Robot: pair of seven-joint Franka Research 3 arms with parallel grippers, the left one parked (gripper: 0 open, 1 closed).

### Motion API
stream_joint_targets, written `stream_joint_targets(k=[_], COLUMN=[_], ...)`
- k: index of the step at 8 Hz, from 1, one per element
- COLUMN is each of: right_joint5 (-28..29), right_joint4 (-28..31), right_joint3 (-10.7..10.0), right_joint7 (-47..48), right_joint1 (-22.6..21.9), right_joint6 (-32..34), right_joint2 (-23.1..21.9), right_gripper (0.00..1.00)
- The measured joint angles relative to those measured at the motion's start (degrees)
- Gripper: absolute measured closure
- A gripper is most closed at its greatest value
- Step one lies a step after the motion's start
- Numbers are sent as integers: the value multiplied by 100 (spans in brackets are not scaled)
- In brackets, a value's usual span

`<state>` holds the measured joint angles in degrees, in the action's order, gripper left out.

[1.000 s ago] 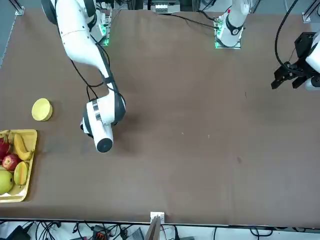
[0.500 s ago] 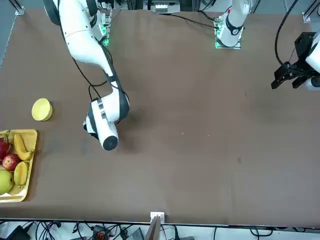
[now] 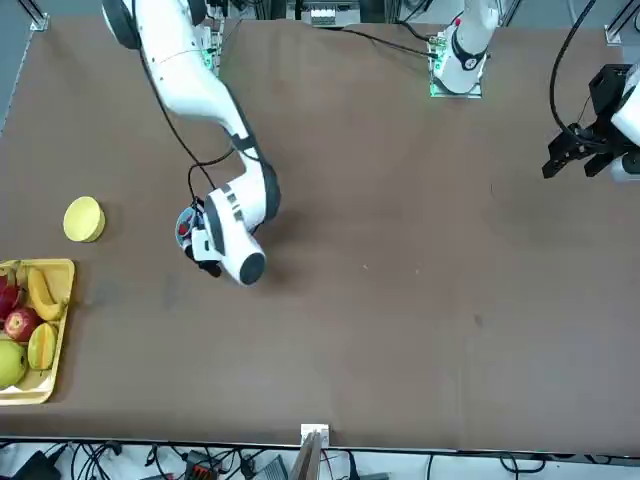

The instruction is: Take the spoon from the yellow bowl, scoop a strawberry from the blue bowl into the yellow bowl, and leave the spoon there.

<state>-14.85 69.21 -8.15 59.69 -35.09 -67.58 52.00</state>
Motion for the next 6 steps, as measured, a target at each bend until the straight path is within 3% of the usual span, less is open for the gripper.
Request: stream_joint_targets(k=[6], right_joint5=[-450], right_joint4=[-49], right_joint3=[-47], right_joint7=[-153], right_joint1=[-114], right_joint6=[638], right_joint2=[-5], right_gripper=[88])
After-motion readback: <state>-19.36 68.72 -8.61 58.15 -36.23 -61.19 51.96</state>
